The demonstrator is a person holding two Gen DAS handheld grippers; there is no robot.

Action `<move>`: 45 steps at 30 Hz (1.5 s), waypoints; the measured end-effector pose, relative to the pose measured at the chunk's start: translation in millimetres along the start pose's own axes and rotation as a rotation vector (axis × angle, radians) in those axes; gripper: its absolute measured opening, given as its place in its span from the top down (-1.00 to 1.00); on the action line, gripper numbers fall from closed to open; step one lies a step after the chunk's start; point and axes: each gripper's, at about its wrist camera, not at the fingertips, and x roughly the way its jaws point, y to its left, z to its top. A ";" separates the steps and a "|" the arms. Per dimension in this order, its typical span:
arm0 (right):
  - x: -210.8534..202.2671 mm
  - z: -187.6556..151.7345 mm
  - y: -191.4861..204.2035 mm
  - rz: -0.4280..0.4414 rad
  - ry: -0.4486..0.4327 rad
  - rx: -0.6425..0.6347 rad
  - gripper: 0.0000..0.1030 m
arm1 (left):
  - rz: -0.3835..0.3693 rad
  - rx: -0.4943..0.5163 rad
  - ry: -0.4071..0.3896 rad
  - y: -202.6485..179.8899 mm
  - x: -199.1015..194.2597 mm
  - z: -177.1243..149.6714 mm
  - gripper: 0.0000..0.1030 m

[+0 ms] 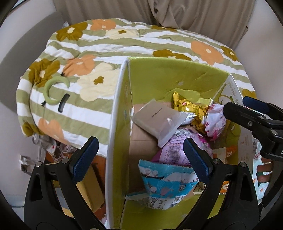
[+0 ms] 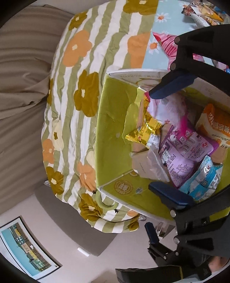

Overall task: Organize snacks
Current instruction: 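Lower the white-pink packet into the green box and open the right tool, then move both tools back over the remaining snack pile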

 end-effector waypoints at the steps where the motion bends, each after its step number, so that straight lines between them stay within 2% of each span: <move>1: -2.2 -1.7 0.3 -0.009 -0.002 -0.008 -0.79 | -0.005 -0.005 0.002 0.2 -0.8 -2.2 -0.86; 7: -17.3 -8.7 -0.7 -0.028 -0.020 -0.015 -0.79 | -0.010 0.000 -0.009 -1.0 -11.9 -8.2 -0.86; 15: -58.2 -17.3 6.9 -0.039 -0.072 0.014 -0.79 | -0.034 0.013 -0.069 -7.7 -52.4 -10.7 -0.86; 24: -117.7 -45.6 3.2 -0.139 -0.142 0.056 -0.79 | -0.082 0.098 -0.132 -42.4 -84.8 -16.5 -0.86; 32: -172.5 -88.9 -33.3 -0.252 -0.209 0.156 -0.79 | -0.156 0.198 -0.152 -111.4 -104.7 -33.4 -0.86; 39: -218.8 -136.4 -98.7 -0.342 -0.221 0.259 -0.79 | -0.191 0.256 -0.156 -191.2 -109.2 -54.0 -0.86; 45: -246.5 -173.7 -152.2 -0.372 -0.195 0.332 -0.79 | -0.199 0.331 -0.151 -260.5 -105.4 -74.2 -0.86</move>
